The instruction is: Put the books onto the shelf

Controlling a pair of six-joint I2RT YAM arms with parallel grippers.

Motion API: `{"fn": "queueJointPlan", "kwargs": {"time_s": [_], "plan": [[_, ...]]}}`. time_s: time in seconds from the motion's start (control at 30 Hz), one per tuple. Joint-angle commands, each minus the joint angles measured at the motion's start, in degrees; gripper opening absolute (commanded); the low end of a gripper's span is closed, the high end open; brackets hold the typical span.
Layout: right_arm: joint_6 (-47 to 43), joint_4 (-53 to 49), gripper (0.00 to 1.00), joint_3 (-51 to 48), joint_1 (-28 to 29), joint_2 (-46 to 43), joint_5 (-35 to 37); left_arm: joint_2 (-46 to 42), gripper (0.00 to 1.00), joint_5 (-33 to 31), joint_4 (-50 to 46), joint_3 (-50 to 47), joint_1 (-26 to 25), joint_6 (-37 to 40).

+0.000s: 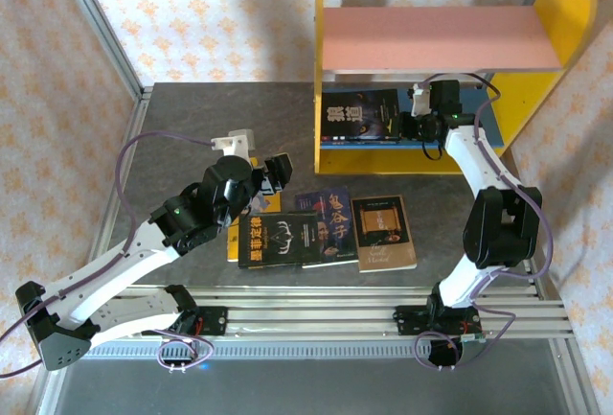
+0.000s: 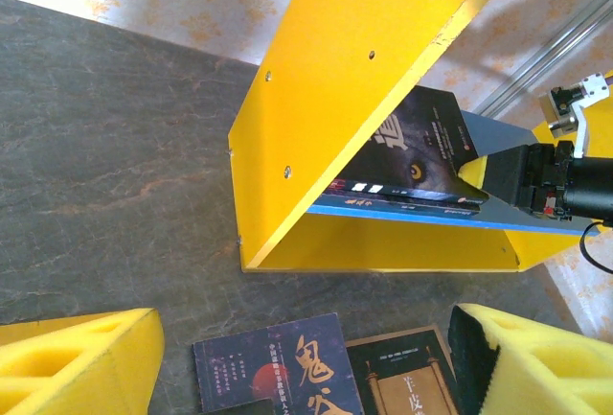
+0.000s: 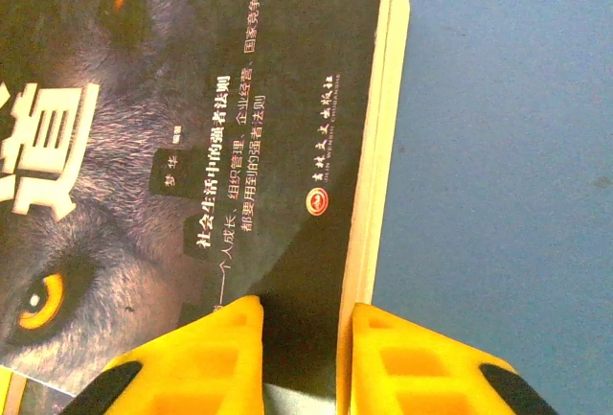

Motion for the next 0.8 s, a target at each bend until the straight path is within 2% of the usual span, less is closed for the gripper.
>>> {"fn": "queueJointPlan", "kwargs": {"time_s": [0.0, 0.13, 0.33, 0.47, 0.77], "plan": [[-3.10, -4.76, 0.21, -1.78, 0.24, -0.22, 2.55, -1.50, 0.78, -1.60, -0.80, -0.69, 0.46, 0.14], [-3.79, -4.88, 0.21, -2.01, -0.31, -0.36, 3.99, -1.68, 0.78, -1.72, -0.88, -0.76, 0.46, 0.09], [-3.44, -4.40, 0.21, -1.80, -2.22, -0.64, 0.39, -2.36, 0.78, -2.08, -1.17, -1.08, 0.49, 0.00], [-4.29, -4.81, 0.21, -1.83, -2.43, -0.42, 0.97, -2.36, 0.78, -1.84, -1.03, -1.10, 0.47, -0.08], [-6.77, -4.46, 0.21, -3.45, -2.83, -2.41, -5.01, -2.52, 0.78, -1.93, -1.08, -1.22, 0.44, -0.10]]}}
